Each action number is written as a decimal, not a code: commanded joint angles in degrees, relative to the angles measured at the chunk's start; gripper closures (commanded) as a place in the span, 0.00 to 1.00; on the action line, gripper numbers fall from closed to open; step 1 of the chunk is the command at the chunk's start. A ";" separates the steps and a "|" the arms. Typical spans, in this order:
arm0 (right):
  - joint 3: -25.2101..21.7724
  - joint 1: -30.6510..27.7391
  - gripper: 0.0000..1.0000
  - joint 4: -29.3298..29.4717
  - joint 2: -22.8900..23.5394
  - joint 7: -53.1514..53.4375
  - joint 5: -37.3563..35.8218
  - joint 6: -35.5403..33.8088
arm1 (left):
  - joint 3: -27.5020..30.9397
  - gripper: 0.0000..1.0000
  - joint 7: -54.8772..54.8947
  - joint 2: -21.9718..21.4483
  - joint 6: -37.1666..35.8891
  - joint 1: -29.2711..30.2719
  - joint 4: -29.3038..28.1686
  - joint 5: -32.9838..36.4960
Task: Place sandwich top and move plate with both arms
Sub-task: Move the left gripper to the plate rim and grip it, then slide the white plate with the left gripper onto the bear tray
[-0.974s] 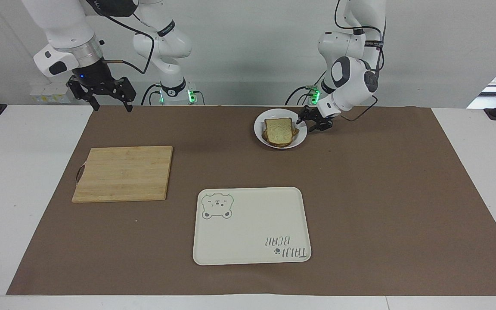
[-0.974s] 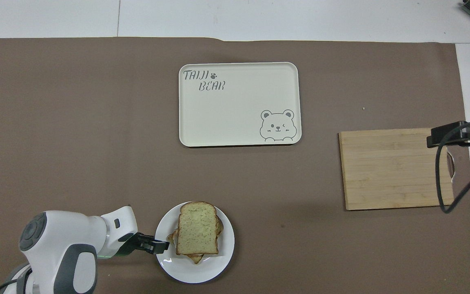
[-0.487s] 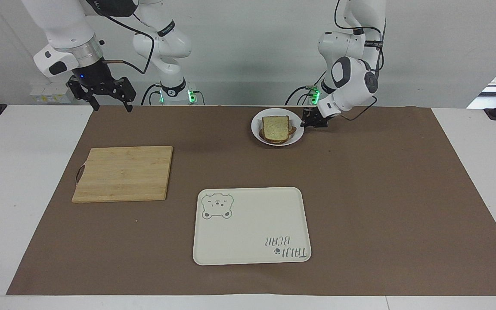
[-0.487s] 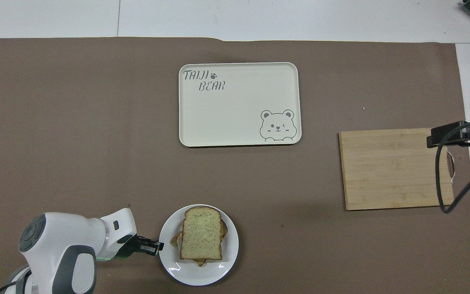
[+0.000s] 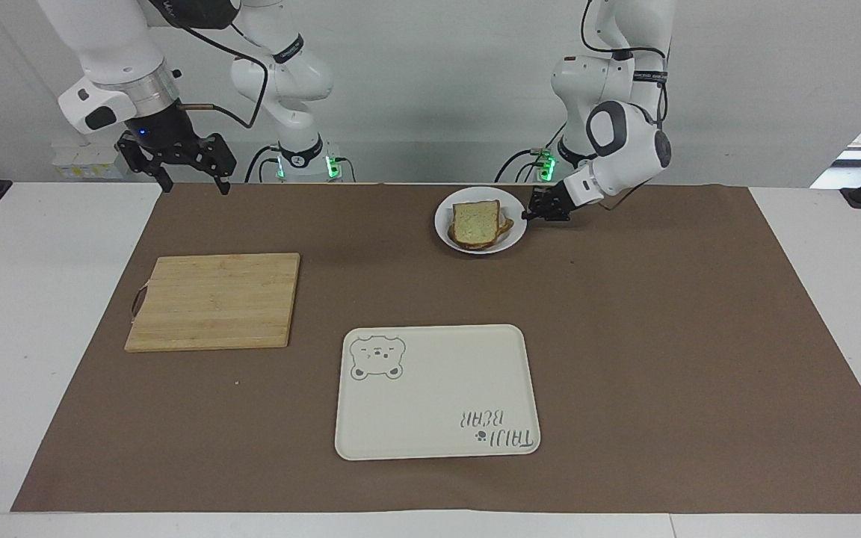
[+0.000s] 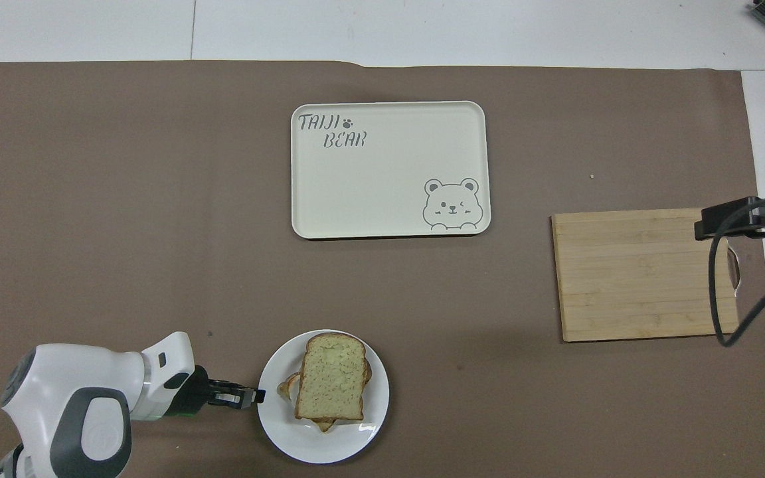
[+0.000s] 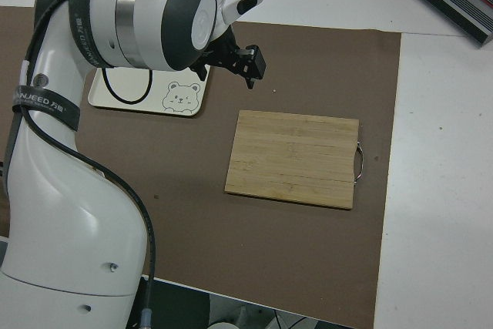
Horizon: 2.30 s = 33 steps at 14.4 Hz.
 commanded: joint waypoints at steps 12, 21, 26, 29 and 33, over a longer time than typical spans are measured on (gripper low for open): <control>0.64 -0.82 0.00 0.30 0.15 0.20 -0.05 -0.67 | 0.09 1.00 10.82 11.45 -12.83 12.99 17.44 -26.04; 0.64 -0.82 0.00 0.30 0.15 0.20 -0.05 -0.67 | -0.71 1.00 10.64 28.48 -5.54 6.93 35.54 -46.53; 0.64 -0.82 0.00 0.30 0.15 0.20 -0.05 -0.67 | -4.82 1.00 11.08 41.87 1.28 5.87 48.47 -51.29; 0.64 -0.82 0.00 0.30 0.15 0.20 -0.05 -0.67 | -9.13 1.00 11.17 45.46 6.76 6.49 51.72 -51.81; 0.64 -0.82 0.00 0.30 0.15 0.20 -0.05 -0.67 | -10.02 1.00 11.08 48.20 10.89 5.79 55.69 -51.20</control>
